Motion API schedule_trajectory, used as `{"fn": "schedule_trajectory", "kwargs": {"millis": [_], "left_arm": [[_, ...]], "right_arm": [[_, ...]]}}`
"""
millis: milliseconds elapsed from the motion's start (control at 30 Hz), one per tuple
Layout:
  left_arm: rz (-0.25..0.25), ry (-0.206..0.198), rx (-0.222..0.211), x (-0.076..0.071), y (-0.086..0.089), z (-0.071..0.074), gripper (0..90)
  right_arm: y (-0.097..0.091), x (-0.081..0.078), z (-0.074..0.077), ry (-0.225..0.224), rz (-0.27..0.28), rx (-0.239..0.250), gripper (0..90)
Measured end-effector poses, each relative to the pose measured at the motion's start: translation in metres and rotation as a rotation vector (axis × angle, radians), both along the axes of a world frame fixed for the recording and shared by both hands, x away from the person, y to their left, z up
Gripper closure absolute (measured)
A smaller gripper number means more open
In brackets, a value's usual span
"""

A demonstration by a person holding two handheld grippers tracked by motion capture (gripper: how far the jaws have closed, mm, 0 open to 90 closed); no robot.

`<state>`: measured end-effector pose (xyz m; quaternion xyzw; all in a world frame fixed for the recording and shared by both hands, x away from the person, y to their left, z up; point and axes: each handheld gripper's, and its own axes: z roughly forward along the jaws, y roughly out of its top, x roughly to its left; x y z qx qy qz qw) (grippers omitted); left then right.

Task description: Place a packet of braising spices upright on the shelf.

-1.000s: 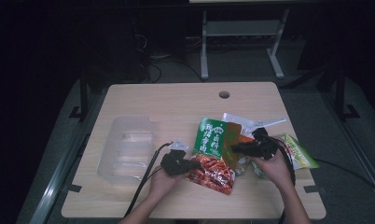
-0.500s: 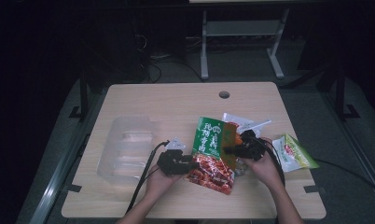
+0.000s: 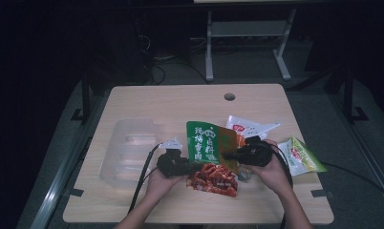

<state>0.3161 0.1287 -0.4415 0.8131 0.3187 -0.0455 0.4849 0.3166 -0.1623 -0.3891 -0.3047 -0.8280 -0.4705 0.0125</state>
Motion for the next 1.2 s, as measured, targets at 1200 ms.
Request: {"fn": "schedule_trajectory", "kwargs": {"millis": [1200], "left_arm": [[0.022, -0.111, 0.066, -0.035, 0.02, 0.012, 76.5]], "right_arm": [[0.026, -0.009, -0.004, -0.006, 0.041, -0.06, 89.1]]}}
